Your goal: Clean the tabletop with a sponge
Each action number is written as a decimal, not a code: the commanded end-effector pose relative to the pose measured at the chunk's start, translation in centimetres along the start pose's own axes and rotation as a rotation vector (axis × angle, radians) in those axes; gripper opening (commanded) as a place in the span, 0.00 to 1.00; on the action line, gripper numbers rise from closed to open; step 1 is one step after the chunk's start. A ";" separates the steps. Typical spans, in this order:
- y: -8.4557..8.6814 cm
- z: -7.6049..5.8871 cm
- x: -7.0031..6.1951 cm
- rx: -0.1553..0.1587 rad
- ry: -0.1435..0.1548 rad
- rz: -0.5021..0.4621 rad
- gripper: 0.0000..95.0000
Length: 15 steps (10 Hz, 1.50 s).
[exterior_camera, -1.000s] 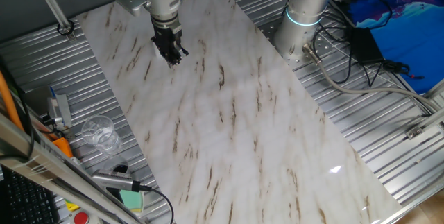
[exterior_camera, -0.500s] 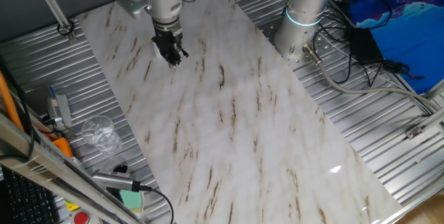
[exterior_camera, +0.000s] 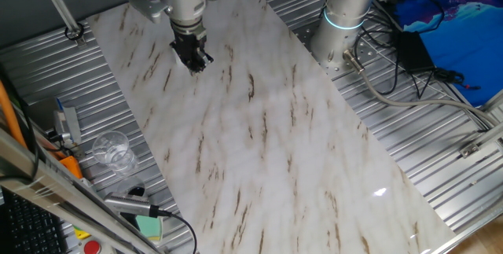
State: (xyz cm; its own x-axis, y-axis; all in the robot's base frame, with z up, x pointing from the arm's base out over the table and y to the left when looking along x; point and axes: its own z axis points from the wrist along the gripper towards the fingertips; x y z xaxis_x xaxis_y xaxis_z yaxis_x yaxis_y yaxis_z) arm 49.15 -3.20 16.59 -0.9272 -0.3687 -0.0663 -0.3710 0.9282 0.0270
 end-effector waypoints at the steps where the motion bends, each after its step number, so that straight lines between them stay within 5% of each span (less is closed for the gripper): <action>1: -4.0 0.3 2.7 -0.050 -0.026 0.088 0.00; 4: -9.6 0.0 5.1 -0.045 -0.032 0.030 0.00; 6: -11.4 -0.2 6.3 -0.028 -0.021 -0.002 0.00; 9: -12.0 -0.6 7.7 -0.007 -0.015 -0.075 0.00; 15: -12.0 -0.5 7.6 0.043 -0.017 -0.053 0.00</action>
State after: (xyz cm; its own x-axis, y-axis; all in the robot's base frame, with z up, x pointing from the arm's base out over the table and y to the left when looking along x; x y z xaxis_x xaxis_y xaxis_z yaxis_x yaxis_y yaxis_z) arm 46.54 -17.19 16.26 -0.8938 -0.4423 -0.0745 -0.4423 0.8967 -0.0175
